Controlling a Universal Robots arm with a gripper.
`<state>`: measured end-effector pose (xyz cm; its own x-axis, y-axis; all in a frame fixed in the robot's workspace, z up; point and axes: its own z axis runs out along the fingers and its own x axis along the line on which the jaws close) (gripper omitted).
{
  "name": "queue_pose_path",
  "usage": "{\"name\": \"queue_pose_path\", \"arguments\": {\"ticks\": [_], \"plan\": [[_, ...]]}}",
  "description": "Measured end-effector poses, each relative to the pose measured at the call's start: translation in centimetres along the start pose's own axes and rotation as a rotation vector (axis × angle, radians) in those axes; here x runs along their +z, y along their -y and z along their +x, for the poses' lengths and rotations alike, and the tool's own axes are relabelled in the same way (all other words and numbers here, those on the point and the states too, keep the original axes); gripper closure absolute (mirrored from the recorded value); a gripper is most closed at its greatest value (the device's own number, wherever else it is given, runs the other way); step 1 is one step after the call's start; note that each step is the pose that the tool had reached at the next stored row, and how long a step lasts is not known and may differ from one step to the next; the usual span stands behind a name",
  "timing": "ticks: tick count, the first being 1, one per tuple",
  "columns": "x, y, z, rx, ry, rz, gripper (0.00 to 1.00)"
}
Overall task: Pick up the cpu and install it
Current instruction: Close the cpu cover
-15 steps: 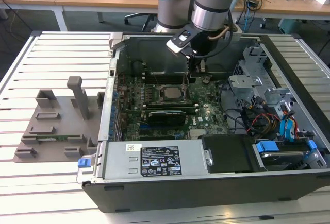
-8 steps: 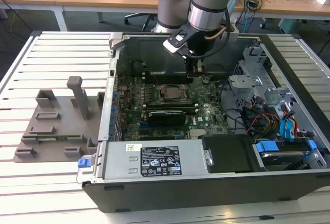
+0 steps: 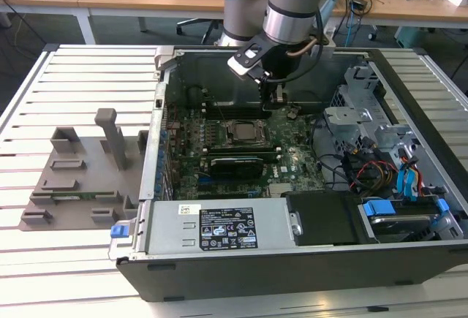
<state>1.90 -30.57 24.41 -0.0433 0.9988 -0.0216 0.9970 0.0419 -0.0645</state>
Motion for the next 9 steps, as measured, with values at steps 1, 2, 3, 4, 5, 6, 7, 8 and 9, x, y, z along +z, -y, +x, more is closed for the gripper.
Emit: {"name": "queue_pose_path", "arguments": {"ticks": [1, 2, 3, 4, 5, 6, 7, 8, 9], "plan": [[0.01, 0.08, 0.00, 0.000, 0.0000, 0.0000, 0.89], [0.02, 0.17, 0.01, 0.000, 0.0000, 0.0000, 0.89], [0.03, 0.20, 0.01, 0.000, 0.0000, 0.0001, 0.89], [0.06, 0.25, 0.01, 0.000, 0.0001, 0.0001, 0.89], [0.07, 0.30, 0.02, 0.000, 0.0001, 0.0001, 0.89], [0.09, 0.35, 0.02, 0.000, 0.0000, 0.0000, 0.89], [0.10, 0.40, 0.02, 0.000, 0.0000, 0.0000, 0.89], [0.12, 0.46, 0.02, 0.000, 0.0001, 0.0001, 0.89], [0.14, 0.56, 0.03, 0.000, 0.0000, 0.0000, 0.89]]}}
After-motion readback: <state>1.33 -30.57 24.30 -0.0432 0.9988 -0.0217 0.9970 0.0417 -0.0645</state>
